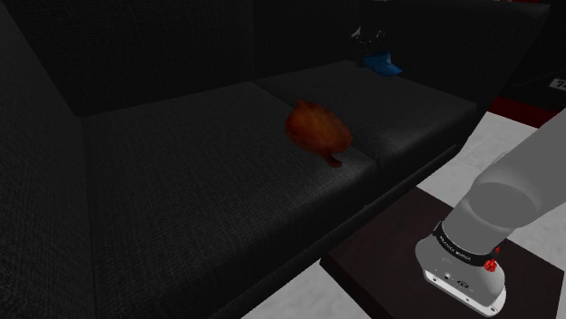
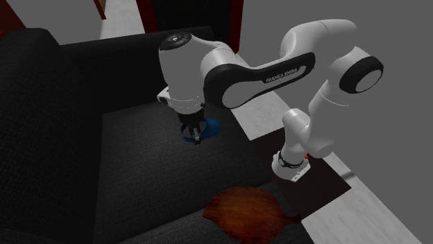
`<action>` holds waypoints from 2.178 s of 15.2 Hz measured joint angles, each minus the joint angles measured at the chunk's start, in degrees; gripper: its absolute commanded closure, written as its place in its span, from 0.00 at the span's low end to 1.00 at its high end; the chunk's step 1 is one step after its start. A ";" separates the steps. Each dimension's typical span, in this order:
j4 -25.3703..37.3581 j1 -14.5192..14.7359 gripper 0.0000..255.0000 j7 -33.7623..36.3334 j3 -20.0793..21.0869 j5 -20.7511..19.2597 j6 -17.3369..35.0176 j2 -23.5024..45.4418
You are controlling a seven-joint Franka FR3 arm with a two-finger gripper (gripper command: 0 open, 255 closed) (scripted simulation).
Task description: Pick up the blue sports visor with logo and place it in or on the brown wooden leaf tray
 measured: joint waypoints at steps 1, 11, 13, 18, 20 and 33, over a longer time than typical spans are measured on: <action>-1.04 0.54 1.00 1.39 0.86 0.14 -0.07 -1.11; -4.92 6.08 1.00 15.51 9.96 3.03 0.20 -4.88; -4.37 6.97 1.00 17.89 11.50 3.53 0.11 -4.51; -3.27 9.68 1.00 25.00 16.13 4.97 0.00 -3.86; -2.34 10.68 1.00 27.80 17.97 5.32 0.38 -2.70; -7.67 12.60 1.00 32.43 21.30 6.03 7.37 -1.25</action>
